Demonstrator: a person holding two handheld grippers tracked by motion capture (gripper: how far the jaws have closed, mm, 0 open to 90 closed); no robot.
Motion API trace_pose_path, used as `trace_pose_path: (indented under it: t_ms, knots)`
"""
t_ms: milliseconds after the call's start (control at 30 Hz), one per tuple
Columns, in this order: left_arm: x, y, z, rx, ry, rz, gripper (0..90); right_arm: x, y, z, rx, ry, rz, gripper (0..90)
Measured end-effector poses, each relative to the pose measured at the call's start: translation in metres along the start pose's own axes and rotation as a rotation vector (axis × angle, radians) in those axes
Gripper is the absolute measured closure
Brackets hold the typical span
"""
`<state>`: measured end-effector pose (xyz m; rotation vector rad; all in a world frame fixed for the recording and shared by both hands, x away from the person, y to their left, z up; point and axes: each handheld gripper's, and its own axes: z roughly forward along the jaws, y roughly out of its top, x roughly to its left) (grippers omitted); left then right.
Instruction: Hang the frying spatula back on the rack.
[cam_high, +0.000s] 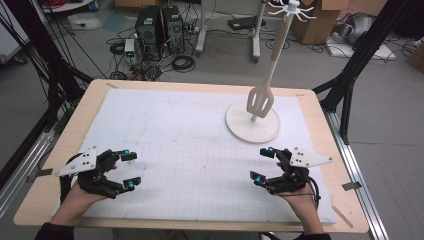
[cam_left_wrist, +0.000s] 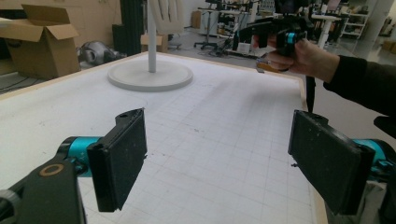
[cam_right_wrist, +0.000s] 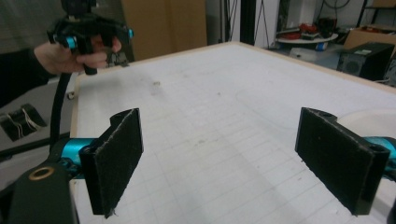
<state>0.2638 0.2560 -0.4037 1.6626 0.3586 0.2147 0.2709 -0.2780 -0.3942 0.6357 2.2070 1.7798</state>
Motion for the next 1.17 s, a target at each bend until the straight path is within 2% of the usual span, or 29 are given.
trace_pose_path:
  t_ms: [133, 200, 233, 833, 1167]
  knots:
    - [0.001, -0.002, -0.004, 0.001, 0.013, -0.005, 19.1, 0.001, -0.006, 0.004, 0.034, -0.004, 0.004, 13.8]
    - [0.002, -0.003, -0.005, -0.002, 0.017, -0.010, 19.1, 0.000, -0.006, 0.005, 0.035, -0.006, 0.005, 13.8]
    - [0.002, -0.003, -0.005, 0.001, 0.019, -0.009, 19.0, -0.001, -0.008, 0.004, 0.038, -0.008, 0.020, 13.8]
    - [0.002, -0.005, -0.005, 0.011, 0.025, -0.011, 18.9, -0.008, -0.012, -0.002, 0.026, -0.031, 0.052, 13.5]
    - [0.002, -0.005, -0.006, 0.014, 0.035, -0.011, 18.9, -0.010, -0.012, -0.004, 0.015, -0.022, 0.061, 13.1]
